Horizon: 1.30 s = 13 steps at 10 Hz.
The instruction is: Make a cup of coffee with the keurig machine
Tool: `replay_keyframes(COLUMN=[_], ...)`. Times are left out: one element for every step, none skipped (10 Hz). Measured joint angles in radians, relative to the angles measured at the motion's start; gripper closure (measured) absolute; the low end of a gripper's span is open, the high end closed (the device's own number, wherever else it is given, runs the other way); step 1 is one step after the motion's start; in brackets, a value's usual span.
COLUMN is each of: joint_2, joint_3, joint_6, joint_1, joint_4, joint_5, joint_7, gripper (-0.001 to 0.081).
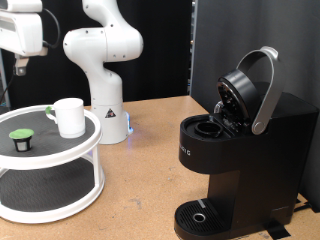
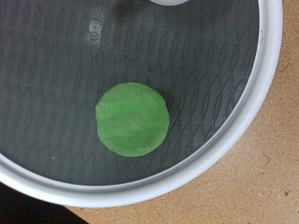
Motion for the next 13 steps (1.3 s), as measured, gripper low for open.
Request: replay_keyframes(joint_2=[0.001, 0.002, 0.002, 0.002, 0.002, 0.002, 0.002, 0.002, 0.003, 0.003, 0.005, 0.006, 0.008], joint_3=[0.000, 0.000, 0.000, 0.000, 0.000, 0.000, -0.004, -0.012, -0.016, -0.019, -0.021, -0.024, -0.027], joint_6=[0.021, 0.042, 0.056, 0.054, 0.053, 0.053, 0.055, 0.072, 0.102, 0.133, 0.164, 0.195, 0.225], joint_1=[0.000, 0.000, 0.000, 0.000, 0.000, 0.000, 0.003, 0.006, 0.005, 0.005, 0.004, 0.001, -0.005], joint_4=[-0.014, -0.029, -0.042, -0.049, -0.050, -0.050, -0.052, -0.064, -0.087, -0.114, -0.139, -0.162, -0.184], joint_5=[0.000, 0.000, 0.000, 0.000, 0.000, 0.000, 0.004, 0.005, 0.002, -0.003, -0.005, -0.008, -0.020], joint_7=[0.004, 0.012, 0.018, 0.019, 0.019, 0.019, -0.015, -0.033, -0.033, -0.033, -0.033, -0.033, -0.033], gripper=[0.0000, 0.0000, 0.0000, 0.0000, 0.0000, 0.0000, 0.0000, 0.0000, 0.0000, 0.0000, 0.0000, 0.0000, 0.0000])
